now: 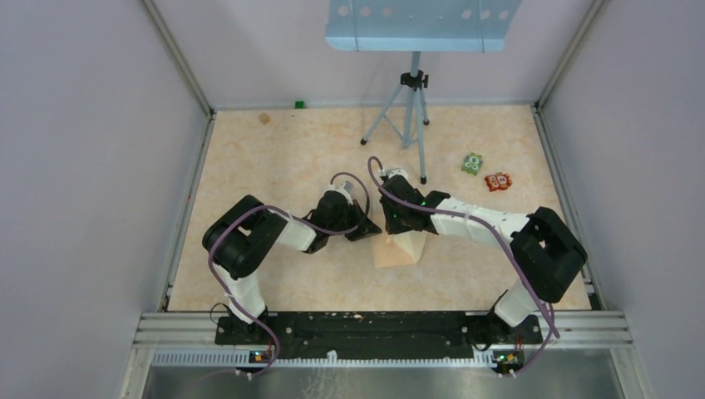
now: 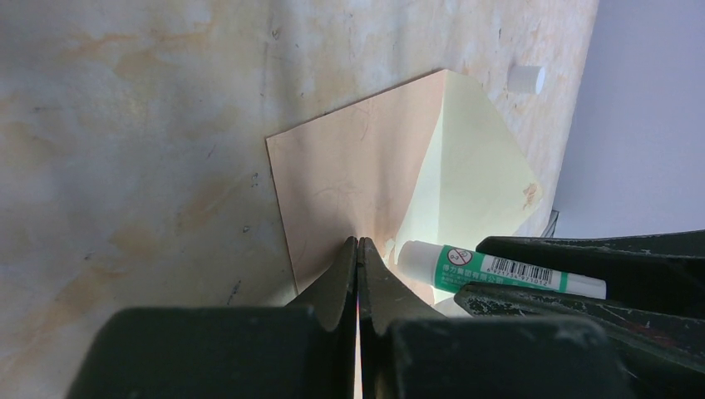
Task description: Place the letter into the envelope and seal it
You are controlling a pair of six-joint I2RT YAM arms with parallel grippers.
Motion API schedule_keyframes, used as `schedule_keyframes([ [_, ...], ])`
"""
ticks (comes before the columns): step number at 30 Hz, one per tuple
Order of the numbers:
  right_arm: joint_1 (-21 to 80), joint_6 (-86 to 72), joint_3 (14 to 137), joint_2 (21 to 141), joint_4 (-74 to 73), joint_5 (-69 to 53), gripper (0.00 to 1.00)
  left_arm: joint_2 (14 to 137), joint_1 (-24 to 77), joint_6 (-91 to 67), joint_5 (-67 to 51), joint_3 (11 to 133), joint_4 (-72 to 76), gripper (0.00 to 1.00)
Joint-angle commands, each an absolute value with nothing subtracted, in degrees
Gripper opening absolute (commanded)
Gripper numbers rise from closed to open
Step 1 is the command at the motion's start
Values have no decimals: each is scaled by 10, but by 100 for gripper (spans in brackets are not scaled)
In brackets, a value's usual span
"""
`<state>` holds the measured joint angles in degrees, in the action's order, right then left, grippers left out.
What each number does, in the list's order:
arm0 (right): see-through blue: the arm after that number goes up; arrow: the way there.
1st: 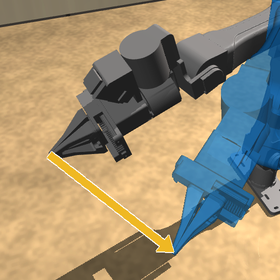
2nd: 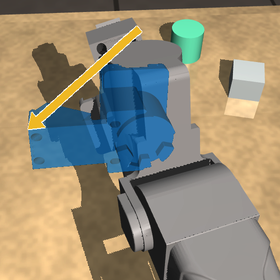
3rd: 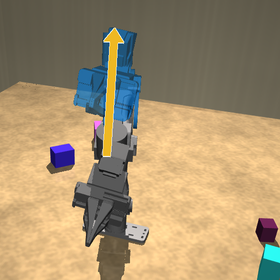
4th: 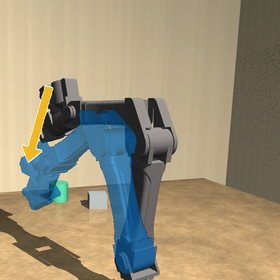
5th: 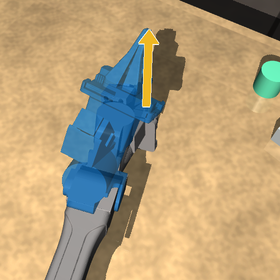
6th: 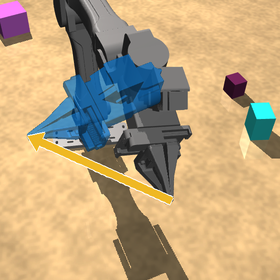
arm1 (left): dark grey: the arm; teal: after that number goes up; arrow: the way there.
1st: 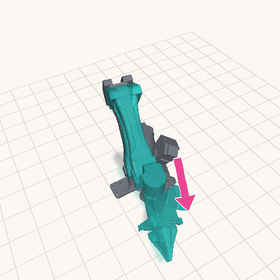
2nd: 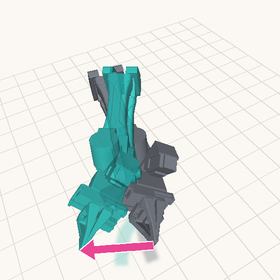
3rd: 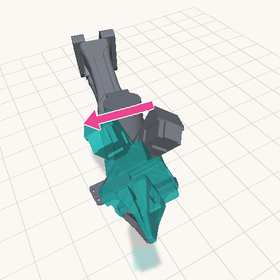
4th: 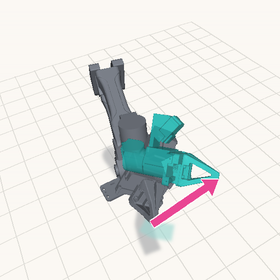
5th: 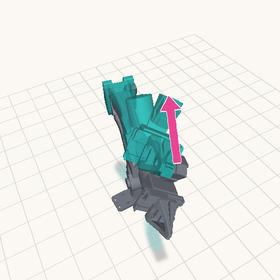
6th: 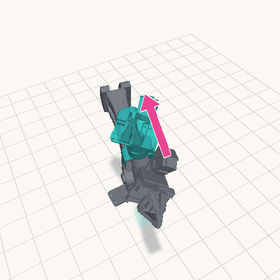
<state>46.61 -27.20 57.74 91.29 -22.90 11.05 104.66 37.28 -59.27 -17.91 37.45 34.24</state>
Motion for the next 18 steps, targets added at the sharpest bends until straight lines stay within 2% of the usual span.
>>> schedule_keyframes([
  [1,462,-269,597,925,-210,123,0,1051,373,-578,-140,372,301,0],
  [18,462,-258,610,944,-211,142,0,1047,372,-581,-138,374,301,0],
])
